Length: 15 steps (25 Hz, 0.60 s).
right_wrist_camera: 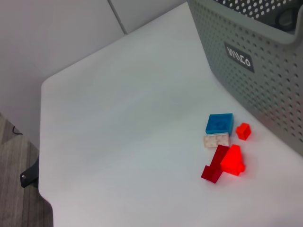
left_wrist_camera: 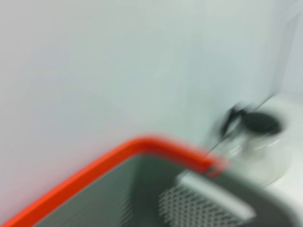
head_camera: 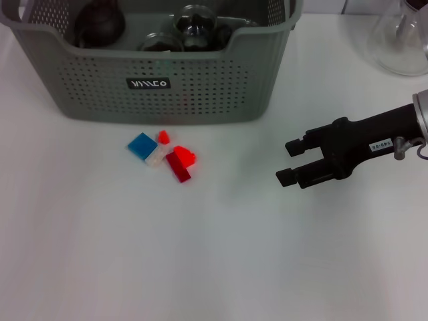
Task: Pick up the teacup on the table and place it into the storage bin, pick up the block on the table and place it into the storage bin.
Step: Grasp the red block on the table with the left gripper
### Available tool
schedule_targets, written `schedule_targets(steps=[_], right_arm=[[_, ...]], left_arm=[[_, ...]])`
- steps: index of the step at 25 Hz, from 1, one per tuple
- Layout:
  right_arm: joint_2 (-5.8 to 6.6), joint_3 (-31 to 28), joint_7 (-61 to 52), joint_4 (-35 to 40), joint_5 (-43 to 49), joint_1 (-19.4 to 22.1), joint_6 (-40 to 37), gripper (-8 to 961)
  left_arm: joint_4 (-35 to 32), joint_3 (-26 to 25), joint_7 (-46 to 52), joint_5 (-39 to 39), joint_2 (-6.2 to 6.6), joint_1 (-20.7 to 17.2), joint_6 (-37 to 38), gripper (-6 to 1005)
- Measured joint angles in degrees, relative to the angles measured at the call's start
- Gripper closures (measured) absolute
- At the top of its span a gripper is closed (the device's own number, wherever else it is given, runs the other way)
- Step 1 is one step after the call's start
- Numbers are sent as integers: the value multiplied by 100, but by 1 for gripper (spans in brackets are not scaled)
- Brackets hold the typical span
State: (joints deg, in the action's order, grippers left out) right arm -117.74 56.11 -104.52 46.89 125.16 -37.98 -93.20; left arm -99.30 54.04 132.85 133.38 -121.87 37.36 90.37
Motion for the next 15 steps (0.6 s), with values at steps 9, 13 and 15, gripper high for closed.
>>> schedule_targets(steps=[9,13,15], right_arm=[[5,-159,14,-39,0,5,-4,158],[7,-184,-6,-56,0,-11,11,158],[16,-193,-24,-62,0,-15,27,158]], left_arm=[[-649,-173,-1662,-2528,-111,-1464,1454,213],[-386,135,-1805,-1983,-209,-1490,2058,213],[-297,519,-1696,-1479,-222,-1450,2114,217]])
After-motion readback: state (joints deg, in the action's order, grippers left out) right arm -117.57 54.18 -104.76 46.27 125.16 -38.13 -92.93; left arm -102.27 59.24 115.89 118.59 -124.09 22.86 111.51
